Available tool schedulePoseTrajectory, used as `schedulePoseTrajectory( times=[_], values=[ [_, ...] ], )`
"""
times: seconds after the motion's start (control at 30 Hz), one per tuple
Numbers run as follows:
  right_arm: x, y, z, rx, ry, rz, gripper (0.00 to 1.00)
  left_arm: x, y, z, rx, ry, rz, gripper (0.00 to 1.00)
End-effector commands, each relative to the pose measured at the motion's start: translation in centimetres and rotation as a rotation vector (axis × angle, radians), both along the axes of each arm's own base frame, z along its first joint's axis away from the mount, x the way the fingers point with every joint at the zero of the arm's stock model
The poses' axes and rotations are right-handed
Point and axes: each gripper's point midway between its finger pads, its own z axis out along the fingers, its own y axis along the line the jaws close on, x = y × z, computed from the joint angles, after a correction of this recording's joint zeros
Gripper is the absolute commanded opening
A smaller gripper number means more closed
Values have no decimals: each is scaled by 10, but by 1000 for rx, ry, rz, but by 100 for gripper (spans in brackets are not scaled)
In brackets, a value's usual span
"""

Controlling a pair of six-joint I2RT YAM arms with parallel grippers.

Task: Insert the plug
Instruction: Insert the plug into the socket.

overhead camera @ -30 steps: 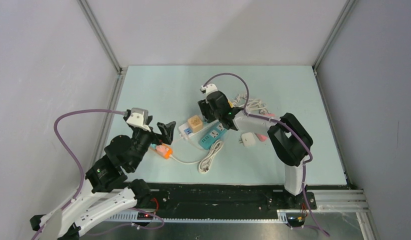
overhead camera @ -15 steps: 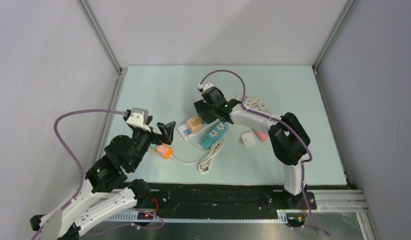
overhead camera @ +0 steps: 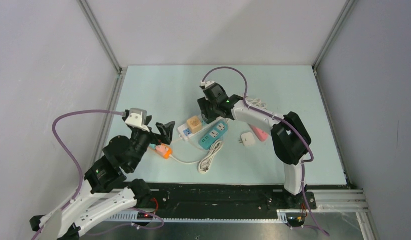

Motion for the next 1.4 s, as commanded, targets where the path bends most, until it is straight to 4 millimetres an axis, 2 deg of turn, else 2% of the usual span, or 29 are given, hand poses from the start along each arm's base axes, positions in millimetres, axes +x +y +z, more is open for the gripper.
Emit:
schedulePoseTrajectory(
  times=[0.0,0.27,0.37,0.43,0.5,0.57,0.6,0.67,0.8,1.17,1.3,1.37],
  values=[
    [0,3,5,-9,9,23,66,1,2,0,-15,-6,14,100],
    [-7,-1,-17,-54,55,45,68,1,2,0,-15,-5,15,100],
    [-7,-4,-25,-74,59,44,65,2,2,-1,-13,-5,16,100],
    [-8,-4,-30,-75,66,47,60,2,2,-1,-14,-4,16,100],
    [-9,-5,-37,-79,73,45,45,2,2,-1,-13,-2,17,100],
    [-9,-4,-42,-80,75,45,26,2,1,-1,-13,-3,16,100],
    [-10,-4,-47,-84,80,48,19,2,2,-1,-13,-3,16,100],
    [-9,-1,-50,-84,80,51,11,2,2,-1,-11,-3,18,100],
    [-11,-2,-61,-94,107,48,1,2,2,-1,-11,-2,18,100],
    [-42,-17,-117,-155,216,22,0,2,2,-2,-10,-2,21,100],
    [-58,-14,-135,-167,244,24,0,3,2,-2,-5,0,23,100],
    [-62,-14,-138,-166,241,16,0,3,2,-2,-5,0,23,100]
  ],
)
